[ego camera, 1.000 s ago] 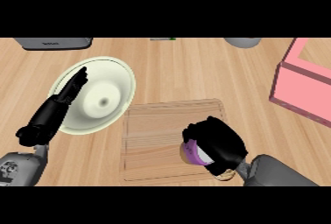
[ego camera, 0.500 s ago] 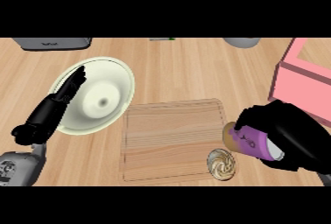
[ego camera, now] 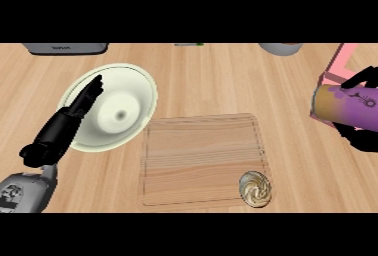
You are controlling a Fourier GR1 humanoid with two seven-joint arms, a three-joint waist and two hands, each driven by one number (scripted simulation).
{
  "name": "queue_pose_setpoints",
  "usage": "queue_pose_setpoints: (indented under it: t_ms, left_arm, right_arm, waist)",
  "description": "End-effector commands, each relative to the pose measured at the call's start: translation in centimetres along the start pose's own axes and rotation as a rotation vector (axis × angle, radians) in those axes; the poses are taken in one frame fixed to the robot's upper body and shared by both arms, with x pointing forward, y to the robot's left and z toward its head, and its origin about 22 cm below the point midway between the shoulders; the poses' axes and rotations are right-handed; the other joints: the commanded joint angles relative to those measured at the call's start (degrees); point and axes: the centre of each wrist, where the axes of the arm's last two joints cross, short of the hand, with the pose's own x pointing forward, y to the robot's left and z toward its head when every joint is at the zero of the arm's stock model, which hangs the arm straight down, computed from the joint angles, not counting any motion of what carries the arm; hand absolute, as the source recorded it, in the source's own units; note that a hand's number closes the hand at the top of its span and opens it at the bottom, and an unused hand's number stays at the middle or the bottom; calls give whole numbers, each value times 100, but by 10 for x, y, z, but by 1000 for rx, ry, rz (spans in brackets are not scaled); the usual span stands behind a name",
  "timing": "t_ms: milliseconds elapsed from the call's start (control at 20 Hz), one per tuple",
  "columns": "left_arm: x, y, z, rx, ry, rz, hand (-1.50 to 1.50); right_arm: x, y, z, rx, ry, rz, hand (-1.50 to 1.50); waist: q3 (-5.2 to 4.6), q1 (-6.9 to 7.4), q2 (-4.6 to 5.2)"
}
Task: Pick the can from the cutting board and place it in the cardboard box
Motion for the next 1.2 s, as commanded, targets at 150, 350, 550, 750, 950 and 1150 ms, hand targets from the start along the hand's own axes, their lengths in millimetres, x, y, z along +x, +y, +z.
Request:
queue_pose_setpoints:
  t_ms: [150,350,550,750,950,1150]
  left_arm:
    - [-1,-9,-11,-22,-21,7,0]
    - [-10,-1,-12,-39,-15,1,0]
    - [0,-10,-14,-60,-45,5,0]
    - [15,-6,-27,-60,-53,1,0]
    - [1,-11,-16,-62,-35,8,0]
    - [16,-14,-29,-50,-56,2,0]
  right_arm:
    - [-63,-44,-29,-89,172,-49,150]
    - [-97,-53,-28,-36,207,106,150]
    - [-131,-63,-21,141,297,165,150]
    - [-146,-57,-26,330,375,168,150]
    - [-165,-66,-22,443,360,155,150]
    - [-195,-53,6,552,431,185,150]
  waist:
    - [0,154,49]
    - [-1,186,62]
    - [3,315,96]
    - [6,420,125]
    - [5,382,109]
    - [17,388,129]
